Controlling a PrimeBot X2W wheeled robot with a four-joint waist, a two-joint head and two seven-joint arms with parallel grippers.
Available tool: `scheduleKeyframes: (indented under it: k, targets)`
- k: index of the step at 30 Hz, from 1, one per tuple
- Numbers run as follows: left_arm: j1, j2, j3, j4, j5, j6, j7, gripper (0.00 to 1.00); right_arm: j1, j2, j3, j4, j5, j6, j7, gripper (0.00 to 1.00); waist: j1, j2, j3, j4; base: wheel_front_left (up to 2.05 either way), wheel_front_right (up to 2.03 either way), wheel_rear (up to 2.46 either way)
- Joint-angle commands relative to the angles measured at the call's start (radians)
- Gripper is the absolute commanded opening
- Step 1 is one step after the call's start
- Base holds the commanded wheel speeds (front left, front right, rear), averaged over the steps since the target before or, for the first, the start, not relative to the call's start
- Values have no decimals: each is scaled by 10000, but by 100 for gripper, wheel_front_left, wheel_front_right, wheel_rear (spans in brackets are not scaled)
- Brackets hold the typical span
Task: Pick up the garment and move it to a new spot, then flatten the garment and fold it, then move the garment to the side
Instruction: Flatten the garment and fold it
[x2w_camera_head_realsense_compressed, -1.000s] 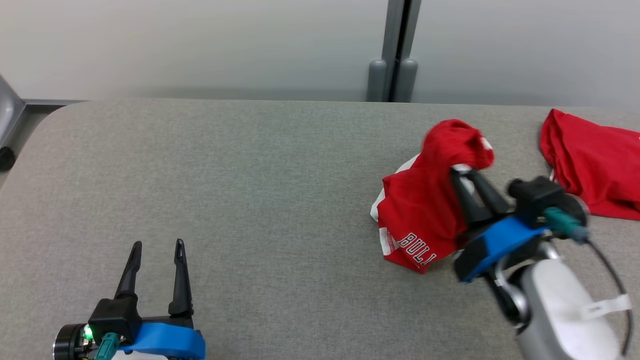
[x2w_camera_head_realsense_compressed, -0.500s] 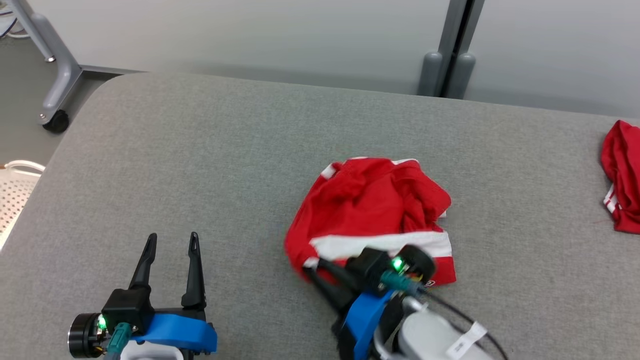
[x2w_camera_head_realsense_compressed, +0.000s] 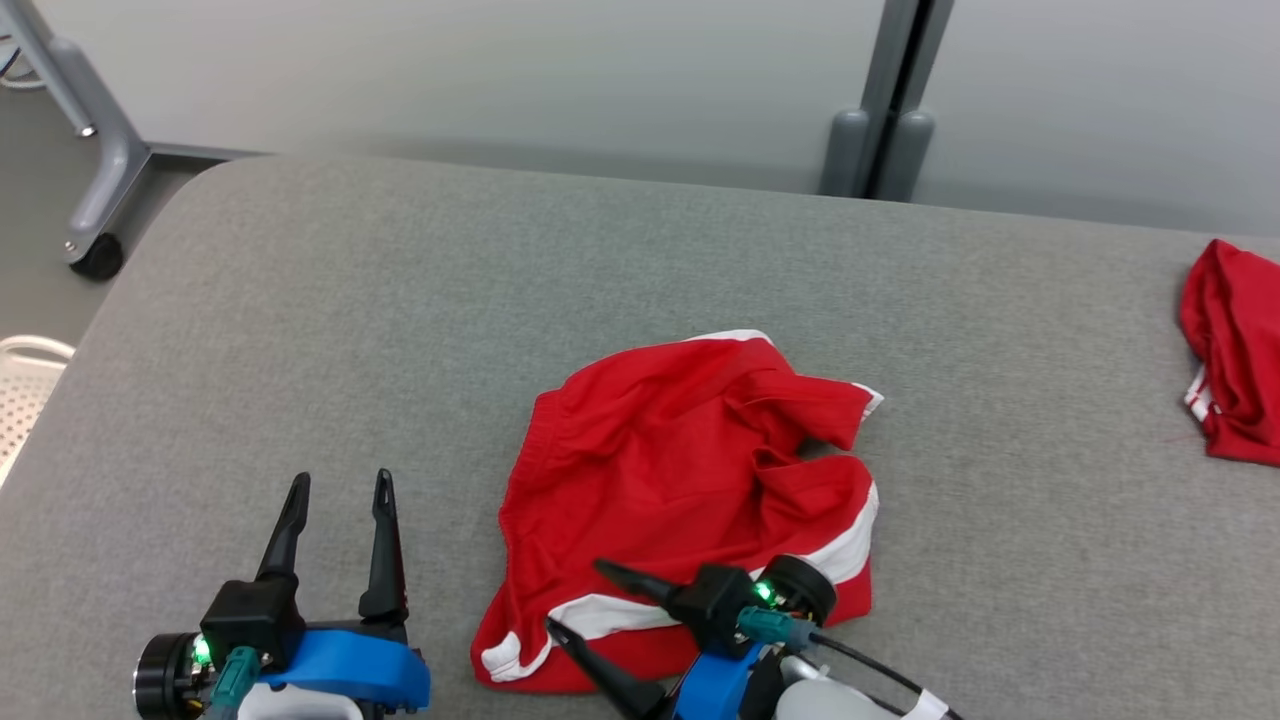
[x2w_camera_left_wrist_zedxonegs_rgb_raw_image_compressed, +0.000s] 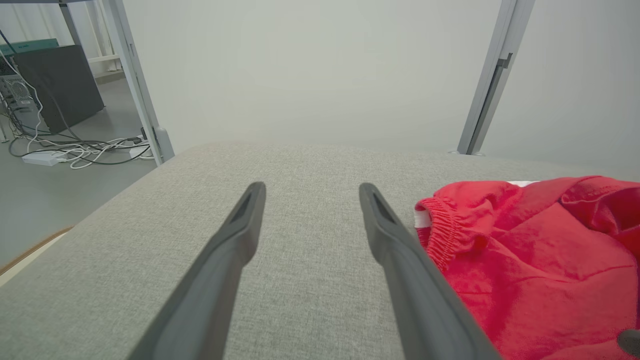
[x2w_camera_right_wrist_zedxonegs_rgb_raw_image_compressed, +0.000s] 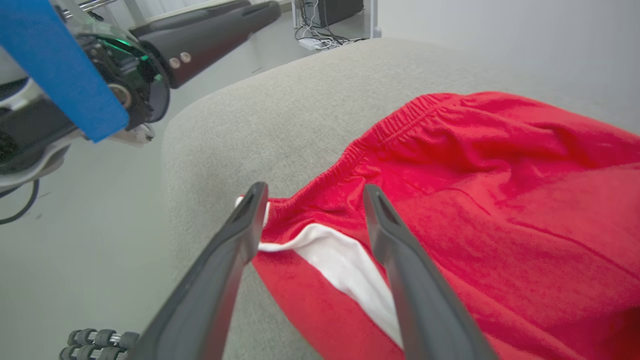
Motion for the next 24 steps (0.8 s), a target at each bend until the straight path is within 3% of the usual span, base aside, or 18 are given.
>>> scheduleKeyframes:
  k: [1,7,14,19,24]
  targets:
    - [106,-17,88,-4,32,-44,-44,100,-93,-32,-241,146,-147,2,-161,100,-1,0,-180,-227,0,0,0]
    - [440,69,334,-93,71,-43,-44,100,254,-502,-2101,140,-709,2,-446,100,-1,0,-440,-709,0,0,0]
    - [671,146,484,-247,143,-58,-44,100,1502,-1299,-5425,-1158,-1451,2,-501,100,-1,0,-441,-1141,0,0,0]
    - [821,130,514,-359,219,7,-44,100,2825,-1223,-7450,-2083,-2013,3,-505,100,-1,0,-457,-1387,0,0,0]
    - [917,232,540,-353,309,-3,-44,100,3908,-793,-8514,-2771,-2387,2,-505,100,-1,0,-509,-1571,0,0,0]
